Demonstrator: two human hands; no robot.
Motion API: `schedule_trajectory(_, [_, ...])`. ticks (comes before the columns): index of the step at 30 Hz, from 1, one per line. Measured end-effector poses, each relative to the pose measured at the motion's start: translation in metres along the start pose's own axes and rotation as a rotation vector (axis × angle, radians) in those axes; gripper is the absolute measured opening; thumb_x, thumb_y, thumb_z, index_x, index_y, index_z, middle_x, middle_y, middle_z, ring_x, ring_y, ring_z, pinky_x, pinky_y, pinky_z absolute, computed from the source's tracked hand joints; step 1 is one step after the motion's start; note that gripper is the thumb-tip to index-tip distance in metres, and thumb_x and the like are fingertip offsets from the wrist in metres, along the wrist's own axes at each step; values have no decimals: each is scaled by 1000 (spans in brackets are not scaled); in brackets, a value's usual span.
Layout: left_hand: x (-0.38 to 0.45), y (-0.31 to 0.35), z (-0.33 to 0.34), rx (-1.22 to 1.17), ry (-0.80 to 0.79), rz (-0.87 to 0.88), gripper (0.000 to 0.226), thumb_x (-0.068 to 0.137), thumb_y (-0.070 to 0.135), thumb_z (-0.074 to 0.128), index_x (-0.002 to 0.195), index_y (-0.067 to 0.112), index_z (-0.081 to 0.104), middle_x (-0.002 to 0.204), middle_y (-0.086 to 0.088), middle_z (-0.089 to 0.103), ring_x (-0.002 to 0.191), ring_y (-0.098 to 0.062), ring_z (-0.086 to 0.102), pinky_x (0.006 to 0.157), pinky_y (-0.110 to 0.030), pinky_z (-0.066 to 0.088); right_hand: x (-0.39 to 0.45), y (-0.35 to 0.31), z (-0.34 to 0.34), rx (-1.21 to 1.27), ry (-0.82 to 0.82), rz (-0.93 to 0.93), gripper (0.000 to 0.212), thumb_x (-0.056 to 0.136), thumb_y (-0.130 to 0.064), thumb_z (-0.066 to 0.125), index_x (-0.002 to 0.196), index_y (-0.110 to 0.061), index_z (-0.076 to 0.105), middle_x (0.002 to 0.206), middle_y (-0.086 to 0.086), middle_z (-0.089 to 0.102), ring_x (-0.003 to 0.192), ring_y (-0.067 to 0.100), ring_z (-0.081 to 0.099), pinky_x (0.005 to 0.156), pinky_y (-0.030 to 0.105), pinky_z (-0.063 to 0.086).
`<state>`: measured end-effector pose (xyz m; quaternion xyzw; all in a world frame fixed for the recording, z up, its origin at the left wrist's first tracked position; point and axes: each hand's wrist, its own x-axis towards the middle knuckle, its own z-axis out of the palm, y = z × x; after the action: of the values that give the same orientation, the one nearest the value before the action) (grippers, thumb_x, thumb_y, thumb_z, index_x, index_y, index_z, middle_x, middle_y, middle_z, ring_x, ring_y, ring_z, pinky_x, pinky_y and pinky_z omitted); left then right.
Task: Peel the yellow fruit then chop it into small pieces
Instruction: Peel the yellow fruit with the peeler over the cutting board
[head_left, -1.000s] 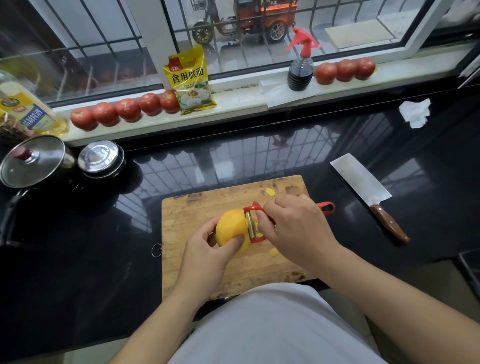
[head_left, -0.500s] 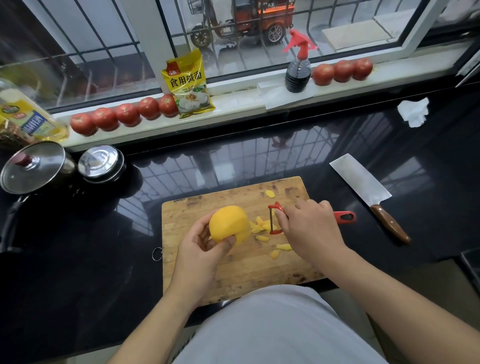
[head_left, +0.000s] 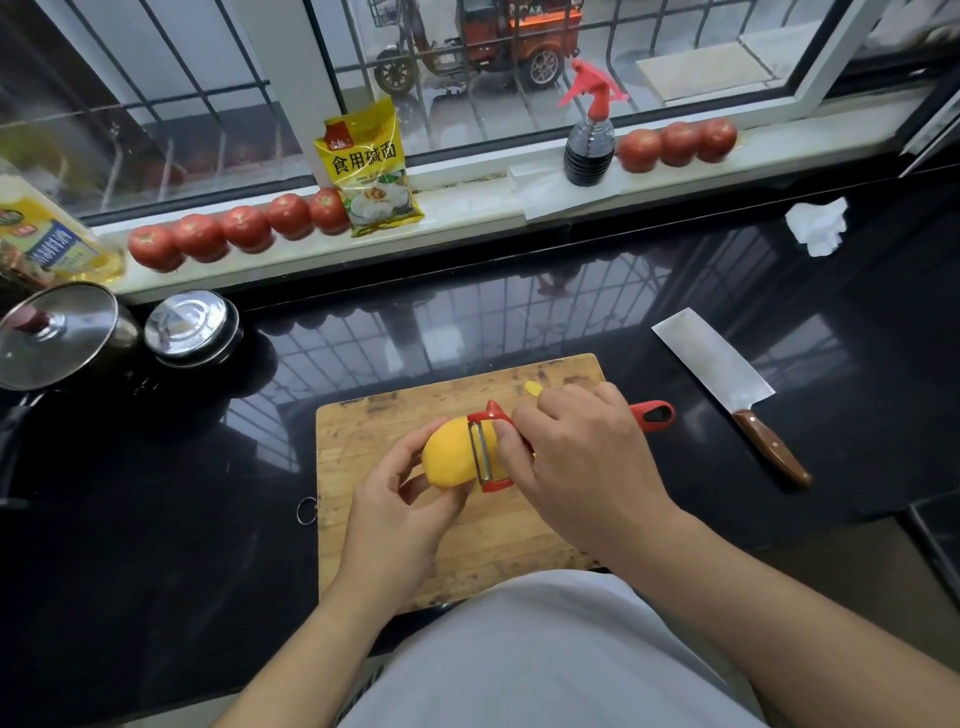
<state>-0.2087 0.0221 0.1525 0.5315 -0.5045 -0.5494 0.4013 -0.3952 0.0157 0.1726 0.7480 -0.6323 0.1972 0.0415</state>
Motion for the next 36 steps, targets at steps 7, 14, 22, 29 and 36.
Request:
schedule_trajectory(7, [-5,-9,2,-4,25,-52,53,82,-7,80,121,26,69,113,16,75,110,-3,69,83,-15,55,-7,17,16,-15,-53,43,43,102,-39,41,65,-21,52,60,-8,41,56,17,38,65,33,24])
schedule_trajectory(14, [1,-10,-1,-88,78,-89,61,85,-10,76,130,29,62,115,22,71,106,-2,67,82,-19,57,-15,54,47,-190,-341,229,54,107,-46,22,78,-26,63,68,-11,51,64,17,45,69,36,34])
schedule_trajectory(22, [4,-4,0,112,48,-111,59,84,3,80,128,38,63,123,13,64,98,7,63,75,-11,53,-15,59,49,-155,-488,279,50,108,-47,17,85,-27,57,81,-8,58,75,18,50,80,39,41])
schedule_trajectory(29, [4,-2,6,181,27,-90,61,79,6,85,126,39,64,118,15,69,102,-3,66,80,-21,57,3,14,6,91,-51,13,37,103,-36,43,67,-24,43,61,-9,39,59,17,37,66,34,28])
schedule_trajectory(36, [7,3,10,236,-15,-61,62,73,0,84,119,38,67,106,16,72,90,-8,67,74,-27,58,1,2,7,7,-45,-25,39,101,-38,44,67,-20,54,62,-7,39,60,17,36,64,34,32])
